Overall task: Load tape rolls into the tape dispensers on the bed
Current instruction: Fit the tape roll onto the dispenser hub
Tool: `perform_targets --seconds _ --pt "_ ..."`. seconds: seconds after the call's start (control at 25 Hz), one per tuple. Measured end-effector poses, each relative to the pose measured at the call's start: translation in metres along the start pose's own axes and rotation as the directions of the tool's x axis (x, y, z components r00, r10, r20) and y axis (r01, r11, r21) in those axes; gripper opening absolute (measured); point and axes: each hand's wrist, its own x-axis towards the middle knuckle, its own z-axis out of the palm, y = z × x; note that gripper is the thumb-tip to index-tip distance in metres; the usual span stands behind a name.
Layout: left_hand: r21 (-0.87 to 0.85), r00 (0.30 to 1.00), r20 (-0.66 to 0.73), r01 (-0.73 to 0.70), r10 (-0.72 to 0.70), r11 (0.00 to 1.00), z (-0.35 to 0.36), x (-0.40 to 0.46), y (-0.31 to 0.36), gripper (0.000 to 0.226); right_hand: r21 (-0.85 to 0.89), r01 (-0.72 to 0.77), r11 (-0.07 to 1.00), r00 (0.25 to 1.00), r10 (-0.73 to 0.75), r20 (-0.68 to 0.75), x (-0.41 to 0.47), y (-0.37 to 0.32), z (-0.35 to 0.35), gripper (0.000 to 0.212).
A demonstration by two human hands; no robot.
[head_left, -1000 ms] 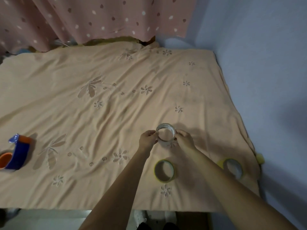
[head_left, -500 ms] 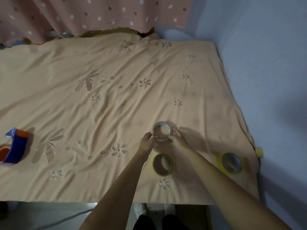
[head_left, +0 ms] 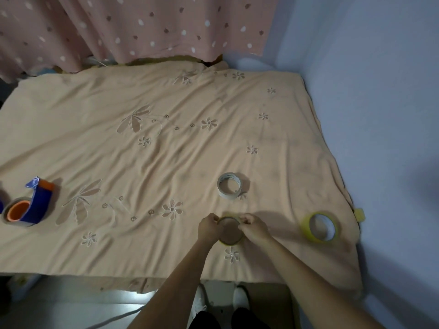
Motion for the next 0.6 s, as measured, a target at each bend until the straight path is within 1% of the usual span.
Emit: perform_targets --seconds 0.12,0.2,0.28,0.36,0.44,0.6 --pt "-0.124 0.999 -0.053 0.005 -0.011 0.992 -0.018 -0.013 0.011 0.024 0.124 0.071 0.990 0.997 -0.068 -0.033 -0.010 -0.016 -0.009 0.031" --pt "-0.223 0.995 -0.091 0.007 -0.028 0.975 -0.034 -0.018 0.023 0.018 0.182 0.111 0.977 0.994 -0.108 -0.025 -0.014 -0.034 -0.015 0.029" --pt "-0.310 0.993 -0.119 -0.023 -0.015 0.950 -0.055 -0.029 0.034 0.013 0.208 0.155 0.966 0.988 -0.155 -0.014 -0.015 -0.054 -0.018 0.031" --pt "-0.360 0.985 -0.170 -0.040 -0.023 0.932 -0.078 -0.041 0.041 0.003 0.235 0.168 0.958 0.984 -0.178 0.024 -0.016 -0.078 -0.019 0.034" --pt "-0.406 0.971 -0.233 -0.058 -0.042 0.912 -0.102 -0.053 0.043 0.008 0.257 0.183 0.949 0.974 -0.211 0.084 -0.023 -0.103 -0.014 0.033" --pt "-0.505 0.947 -0.313 -0.096 -0.078 0.858 -0.151 -0.075 0.031 0.014 0.327 0.188 0.926 0.948 -0.259 0.187 -0.045 -0.148 0.012 0.022"
